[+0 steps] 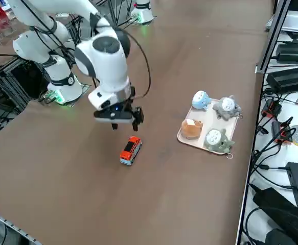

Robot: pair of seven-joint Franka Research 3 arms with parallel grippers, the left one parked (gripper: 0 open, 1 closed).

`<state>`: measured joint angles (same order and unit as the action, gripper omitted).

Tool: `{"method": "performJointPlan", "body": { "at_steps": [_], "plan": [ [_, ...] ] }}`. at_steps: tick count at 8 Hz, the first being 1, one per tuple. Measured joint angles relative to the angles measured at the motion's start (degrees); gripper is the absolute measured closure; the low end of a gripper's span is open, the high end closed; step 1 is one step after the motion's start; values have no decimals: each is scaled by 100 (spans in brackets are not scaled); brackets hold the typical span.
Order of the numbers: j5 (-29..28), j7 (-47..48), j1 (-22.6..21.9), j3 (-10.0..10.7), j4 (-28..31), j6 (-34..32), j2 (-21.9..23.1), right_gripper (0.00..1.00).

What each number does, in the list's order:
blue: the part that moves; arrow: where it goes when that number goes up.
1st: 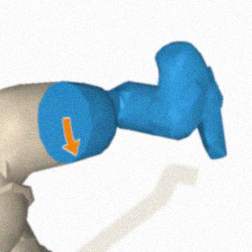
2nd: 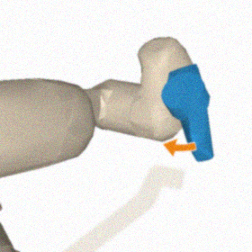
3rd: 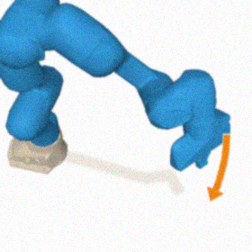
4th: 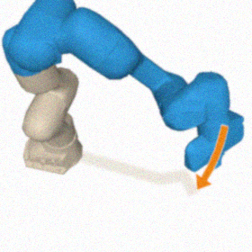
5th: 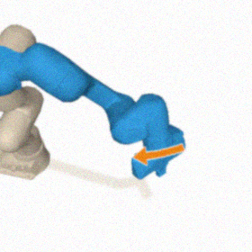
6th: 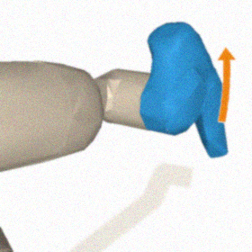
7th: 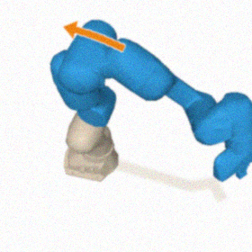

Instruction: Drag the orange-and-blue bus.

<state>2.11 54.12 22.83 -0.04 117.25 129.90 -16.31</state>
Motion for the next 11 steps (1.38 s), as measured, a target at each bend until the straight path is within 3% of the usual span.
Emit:
{"method": "performJointPlan", "body": {
  "at_steps": [5, 10, 11],
  "plan": [
    [-373, 35, 287, 4, 392, 1636, -670, 0],
    [-377, 78, 288, -55, 486, 1876, -748, 4],
    [-389, 128, 287, -60, 490, 1906, -748, 16]
  ]
}}
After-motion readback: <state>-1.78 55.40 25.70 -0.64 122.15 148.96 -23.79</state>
